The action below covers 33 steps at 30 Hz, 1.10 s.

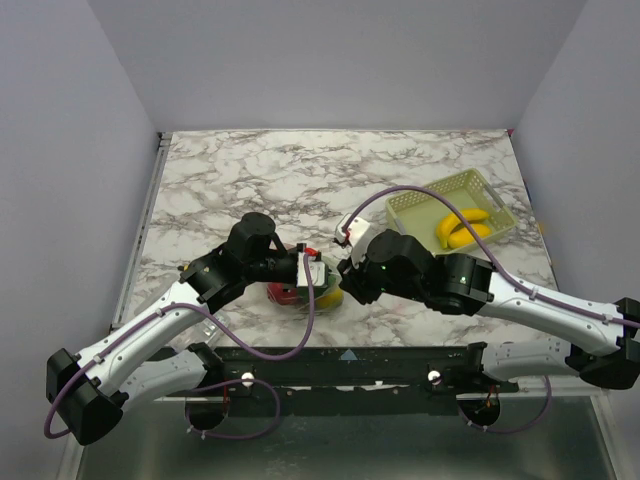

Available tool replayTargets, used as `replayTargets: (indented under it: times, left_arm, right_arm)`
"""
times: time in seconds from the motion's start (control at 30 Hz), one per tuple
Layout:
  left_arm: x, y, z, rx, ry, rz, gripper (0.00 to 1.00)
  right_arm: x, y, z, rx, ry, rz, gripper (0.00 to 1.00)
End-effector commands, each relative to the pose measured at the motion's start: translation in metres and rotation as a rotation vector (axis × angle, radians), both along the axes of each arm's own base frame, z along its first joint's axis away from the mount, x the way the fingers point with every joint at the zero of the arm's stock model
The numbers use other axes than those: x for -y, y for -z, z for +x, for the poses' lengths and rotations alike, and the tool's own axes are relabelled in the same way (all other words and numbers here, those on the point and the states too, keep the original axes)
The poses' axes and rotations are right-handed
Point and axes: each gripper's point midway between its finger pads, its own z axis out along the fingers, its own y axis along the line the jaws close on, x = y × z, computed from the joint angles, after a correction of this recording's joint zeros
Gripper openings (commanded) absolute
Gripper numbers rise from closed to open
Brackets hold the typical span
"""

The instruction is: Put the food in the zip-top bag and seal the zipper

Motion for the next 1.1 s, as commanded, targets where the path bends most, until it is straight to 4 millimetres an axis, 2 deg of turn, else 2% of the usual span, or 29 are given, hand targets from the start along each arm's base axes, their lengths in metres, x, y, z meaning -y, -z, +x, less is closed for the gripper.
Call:
replayTargets:
  times: [0.0,0.13,0.33,0.5,0.63,0.87,1.07]
  left_arm:
    - [0.003,-0.023,-0.009,0.023,0.048,-0.052,0.0]
    - [0.003,-0.022,-0.01,0.019,0.055,-0.049,0.0]
    - [0.003,-0.021,-0.01,0.016,0.058,-0.047,0.0]
    - [0.004,-0.022,-0.013,0.011,0.071,-0.051,0.0]
    - [0.004,-0.024,-0.014,0.009,0.08,-0.055,0.0]
    - [0.005,-0.025,-0.017,0.004,0.091,-0.061,0.0]
    - [0.006,-0.026,-0.019,-0.001,0.105,-0.068,0.0]
  right_arm:
    - [0.003,0.002,0.001,0.006,-0.005,-0.058,0.36]
    - [0.004,0.003,0.003,0.018,-0.006,-0.076,0.36]
    - [0.002,0.002,0.005,0.033,-0.013,-0.083,0.18]
    - [-0.001,0.005,0.006,0.034,-0.02,-0.091,0.12]
    - [-0.005,0.003,0.008,0.044,-0.026,-0.08,0.0]
    - [-0.014,0.004,0.011,0.054,-0.028,-0.058,0.0]
    - [-0.027,-0.003,0.019,0.084,0.0,0.007,0.0]
